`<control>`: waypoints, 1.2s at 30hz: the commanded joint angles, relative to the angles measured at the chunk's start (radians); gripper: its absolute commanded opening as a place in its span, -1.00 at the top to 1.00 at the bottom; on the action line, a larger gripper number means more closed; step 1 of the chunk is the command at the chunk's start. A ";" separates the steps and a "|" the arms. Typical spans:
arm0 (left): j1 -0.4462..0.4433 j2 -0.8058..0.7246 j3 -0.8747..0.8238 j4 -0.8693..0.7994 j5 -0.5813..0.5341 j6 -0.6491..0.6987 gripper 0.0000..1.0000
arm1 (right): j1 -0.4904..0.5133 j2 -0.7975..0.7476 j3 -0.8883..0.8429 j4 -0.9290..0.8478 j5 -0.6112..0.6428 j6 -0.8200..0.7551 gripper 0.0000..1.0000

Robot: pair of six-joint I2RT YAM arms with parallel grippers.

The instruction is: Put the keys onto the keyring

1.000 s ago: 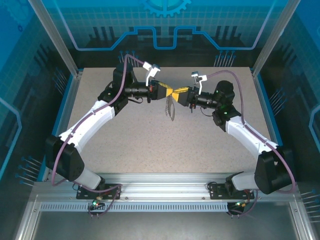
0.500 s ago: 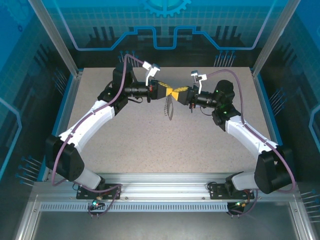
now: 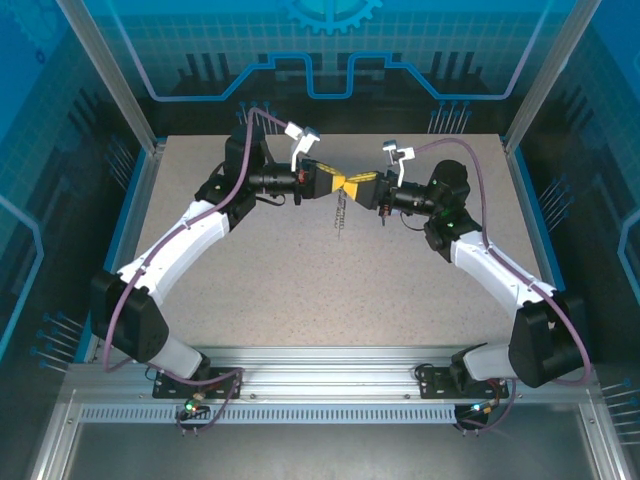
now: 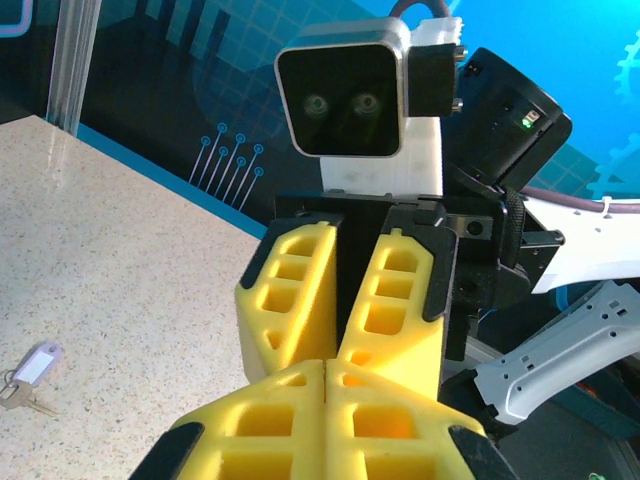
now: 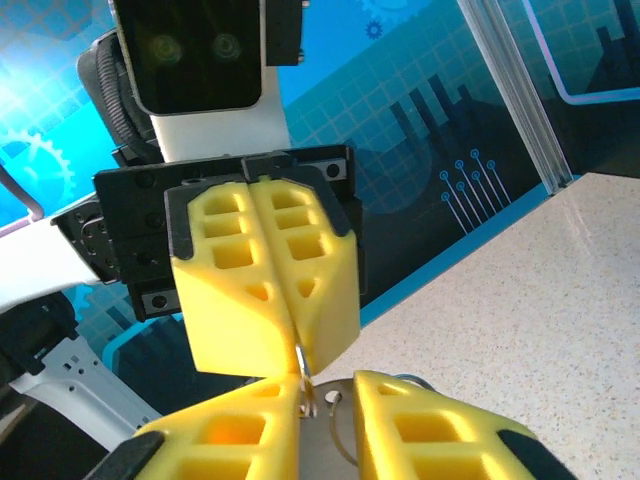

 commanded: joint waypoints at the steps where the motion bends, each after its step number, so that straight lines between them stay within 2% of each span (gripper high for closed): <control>1: -0.022 -0.009 0.019 -0.023 0.074 0.022 1.00 | 0.002 -0.003 0.017 0.051 0.067 0.016 0.54; 5: -0.024 -0.010 0.019 -0.030 0.075 0.022 1.00 | 0.001 0.004 0.015 0.077 0.073 0.038 0.74; 7: -0.025 -0.011 0.020 -0.031 0.075 0.023 1.00 | 0.001 0.009 0.013 0.094 0.075 0.047 1.00; 11: -0.028 -0.011 0.016 -0.027 0.064 0.010 1.00 | -0.001 0.010 0.005 0.118 0.083 0.059 1.00; 12: -0.028 -0.012 0.013 -0.018 0.050 -0.003 0.94 | 0.000 0.009 0.002 0.121 0.087 0.060 1.00; 14: -0.028 -0.022 0.000 0.012 -0.003 -0.037 0.52 | -0.002 0.004 -0.005 0.122 0.097 0.058 1.00; 17: -0.027 -0.066 -0.064 0.126 -0.153 -0.128 -0.05 | -0.005 -0.007 -0.021 0.121 0.117 0.053 1.00; 21: -0.021 -0.132 -0.172 0.297 -0.305 -0.252 -0.27 | -0.009 -0.011 -0.029 0.126 0.128 0.056 1.00; 24: -0.018 -0.169 -0.258 0.410 -0.369 -0.330 -0.30 | -0.012 -0.017 -0.037 0.127 0.134 0.058 1.00; 28: -0.016 -0.181 -0.338 0.532 -0.373 -0.413 -0.26 | -0.014 -0.024 -0.040 0.125 0.136 0.065 1.00; 36: -0.016 -0.132 -0.408 0.767 -0.323 -0.555 0.12 | -0.013 -0.051 -0.058 0.123 0.185 0.107 1.00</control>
